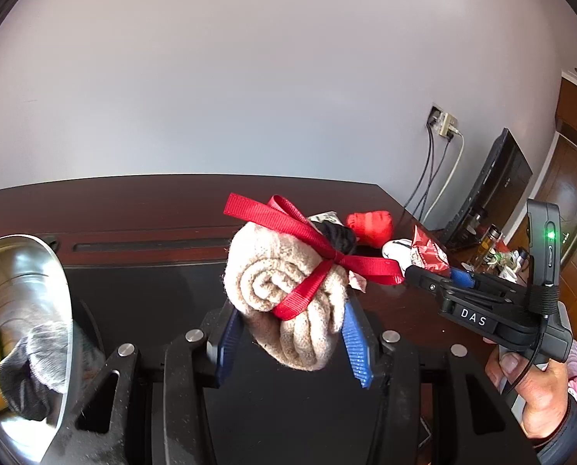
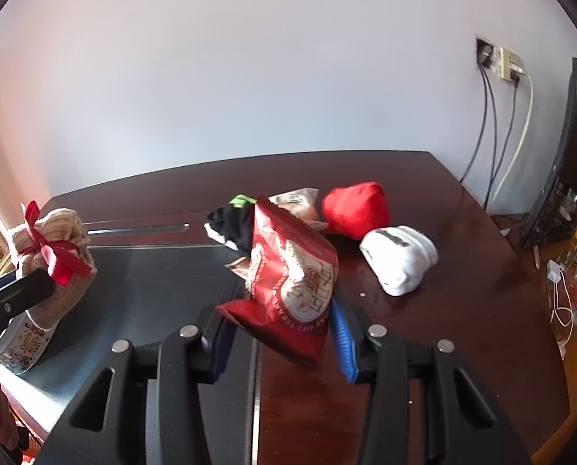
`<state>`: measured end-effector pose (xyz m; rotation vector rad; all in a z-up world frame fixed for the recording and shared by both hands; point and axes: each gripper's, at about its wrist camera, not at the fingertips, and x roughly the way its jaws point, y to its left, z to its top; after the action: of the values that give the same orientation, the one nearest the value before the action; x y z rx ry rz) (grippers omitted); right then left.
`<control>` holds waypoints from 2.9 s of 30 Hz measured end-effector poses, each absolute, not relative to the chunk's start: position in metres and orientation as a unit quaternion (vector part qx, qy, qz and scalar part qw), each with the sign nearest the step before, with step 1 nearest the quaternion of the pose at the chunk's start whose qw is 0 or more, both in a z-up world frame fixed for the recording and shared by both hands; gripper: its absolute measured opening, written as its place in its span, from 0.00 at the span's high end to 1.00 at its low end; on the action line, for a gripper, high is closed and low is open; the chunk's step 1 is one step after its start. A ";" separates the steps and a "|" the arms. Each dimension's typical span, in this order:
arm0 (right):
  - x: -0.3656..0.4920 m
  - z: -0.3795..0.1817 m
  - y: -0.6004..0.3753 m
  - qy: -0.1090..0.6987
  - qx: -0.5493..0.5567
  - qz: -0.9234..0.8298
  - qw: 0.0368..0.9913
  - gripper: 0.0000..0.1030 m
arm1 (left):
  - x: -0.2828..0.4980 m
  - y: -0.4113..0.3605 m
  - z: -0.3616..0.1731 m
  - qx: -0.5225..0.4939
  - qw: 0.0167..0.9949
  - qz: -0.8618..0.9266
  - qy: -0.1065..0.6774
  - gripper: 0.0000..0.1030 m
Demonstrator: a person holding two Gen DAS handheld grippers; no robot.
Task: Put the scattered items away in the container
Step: 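Lift the towel roll in the left gripper and bag in the right toward the bin, then lower the towel roll and red bag into the bin and open both grippers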
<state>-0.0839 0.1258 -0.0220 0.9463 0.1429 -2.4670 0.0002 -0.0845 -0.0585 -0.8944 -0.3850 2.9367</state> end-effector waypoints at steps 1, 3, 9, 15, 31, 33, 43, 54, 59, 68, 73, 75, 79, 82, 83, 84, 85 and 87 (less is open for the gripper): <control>-0.082 -0.021 0.122 0.054 0.345 -0.903 0.249 0.57 | 0.003 -0.087 -0.057 -0.287 0.022 0.950 -0.125 0.52; -0.078 -0.019 0.116 0.056 0.343 -0.902 0.255 0.57 | 0.008 -0.091 -0.054 -0.282 0.018 0.951 -0.126 0.52; -0.066 -0.015 0.095 0.065 0.336 -0.899 0.275 0.57 | 0.023 -0.106 -0.046 -0.270 0.000 0.954 -0.132 0.52; -0.059 -0.013 0.072 0.075 0.330 -0.892 0.298 0.57 | 0.037 -0.121 -0.037 -0.260 -0.021 0.955 -0.139 0.52; -0.031 0.005 0.012 0.096 0.303 -0.875 0.365 0.57 | 0.085 -0.169 -0.026 -0.245 -0.098 0.953 -0.147 0.52; -0.026 0.008 0.002 0.100 0.298 -0.872 0.376 0.57 | 0.091 -0.175 -0.026 -0.243 -0.108 0.952 -0.149 0.52; -0.004 0.022 -0.036 0.108 0.279 -0.857 0.419 0.57 | 0.118 -0.200 -0.019 -0.241 -0.156 0.947 -0.147 0.52; 0.018 0.024 -0.070 0.122 0.270 -0.840 0.455 0.57 | 0.136 -0.221 -0.016 -0.238 -0.191 0.940 -0.152 0.52; 0.027 0.025 -0.085 0.131 0.264 -0.833 0.468 0.57 | 0.139 -0.228 -0.016 -0.238 -0.199 0.938 -0.153 0.52; 0.037 0.014 -0.109 0.147 0.268 -0.820 0.483 0.57 | 0.146 -0.244 -0.025 -0.238 -0.222 0.932 -0.161 0.52; 0.043 0.007 -0.122 0.157 0.272 -0.814 0.489 0.57 | 0.154 -0.257 -0.029 -0.239 -0.238 0.926 -0.171 0.52; 0.044 0.005 -0.126 0.161 0.273 -0.812 0.491 0.57 | 0.156 -0.261 -0.031 -0.240 -0.242 0.924 -0.174 0.52; 0.047 0.000 -0.136 0.168 0.277 -0.807 0.494 0.57 | 0.157 -0.268 -0.035 -0.243 -0.249 0.921 -0.176 0.52; 0.049 -0.004 -0.142 0.173 0.279 -0.804 0.496 0.57 | 0.157 -0.272 -0.039 -0.247 -0.253 0.919 -0.177 0.52; 0.049 -0.005 -0.144 0.174 0.279 -0.804 0.496 0.57 | 0.157 -0.273 -0.040 -0.248 -0.254 0.918 -0.178 0.52; 0.049 -0.006 -0.146 0.175 0.280 -0.803 0.496 0.57 | 0.158 -0.275 -0.041 -0.249 -0.255 0.917 -0.179 0.52; 0.049 -0.007 -0.148 0.177 0.281 -0.802 0.497 0.57 | 0.158 -0.276 -0.042 -0.250 -0.255 0.916 -0.181 0.52; 0.050 -0.009 -0.152 0.179 0.283 -0.800 0.498 0.57 | 0.159 -0.279 -0.045 -0.251 -0.258 0.915 -0.183 0.52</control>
<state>0.0498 -0.1520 -0.0090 0.6850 0.4342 -1.9367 0.1586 -0.2795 -0.0453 -0.9510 -0.6947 3.4690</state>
